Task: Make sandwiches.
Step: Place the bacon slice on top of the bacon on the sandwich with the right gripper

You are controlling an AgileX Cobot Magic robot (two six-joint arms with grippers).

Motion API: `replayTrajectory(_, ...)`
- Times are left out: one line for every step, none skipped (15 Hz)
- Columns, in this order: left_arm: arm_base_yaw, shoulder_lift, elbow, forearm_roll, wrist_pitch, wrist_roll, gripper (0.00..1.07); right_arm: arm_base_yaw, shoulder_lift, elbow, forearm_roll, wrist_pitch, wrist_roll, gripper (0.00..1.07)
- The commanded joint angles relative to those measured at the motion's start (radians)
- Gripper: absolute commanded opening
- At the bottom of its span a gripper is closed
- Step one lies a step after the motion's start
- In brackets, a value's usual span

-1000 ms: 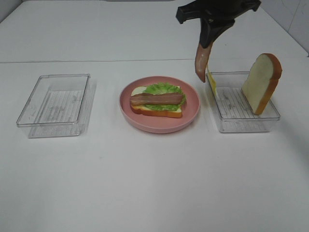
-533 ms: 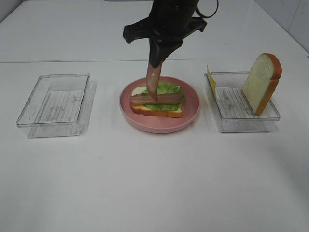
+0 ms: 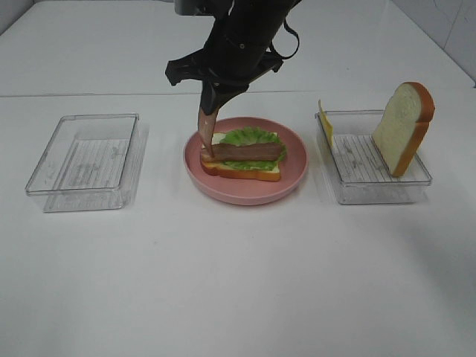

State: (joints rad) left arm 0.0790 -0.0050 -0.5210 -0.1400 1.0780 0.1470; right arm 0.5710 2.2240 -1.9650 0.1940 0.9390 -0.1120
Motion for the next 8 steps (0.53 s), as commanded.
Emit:
replayTrajectory(0.000,-0.015,0.001,-0.008,-0.002,0.001,1.02,-0.003,0.035,-0.006,-0.009,-0.023,-0.016,0.00)
replayTrajectory(0.000,-0.015,0.001,-0.008,-0.002,0.001,1.02,-0.003,0.046,-0.006,-0.048,-0.029,-0.013,0.00)
replayTrajectory(0.000,-0.015,0.001,-0.008,-0.002,0.001,1.02,-0.003,0.051,-0.006,-0.074,-0.036,-0.007,0.00)
replayTrajectory(0.000,-0.015,0.001,-0.008,-0.002,0.001,1.02,-0.003,0.056,-0.006,-0.124,-0.050,0.014,0.00)
replayTrajectory(0.000,-0.015,0.001,-0.008,-0.002,0.001,1.02,-0.003,0.060,-0.006,-0.184,-0.057,0.046,0.00)
replayTrajectory(0.000,-0.015,0.001,-0.008,-0.002,0.001,1.02,-0.003,0.066,-0.006,-0.263,-0.058,0.078,0.00)
replayTrajectory(0.000,-0.015,0.001,-0.008,-0.002,0.001,1.02,-0.003,0.069,-0.006,-0.293,-0.058,0.086,0.00)
replayTrajectory(0.000,-0.015,0.001,-0.008,-0.002,0.001,1.02,-0.003,0.071,-0.006,-0.302,-0.058,0.086,0.00)
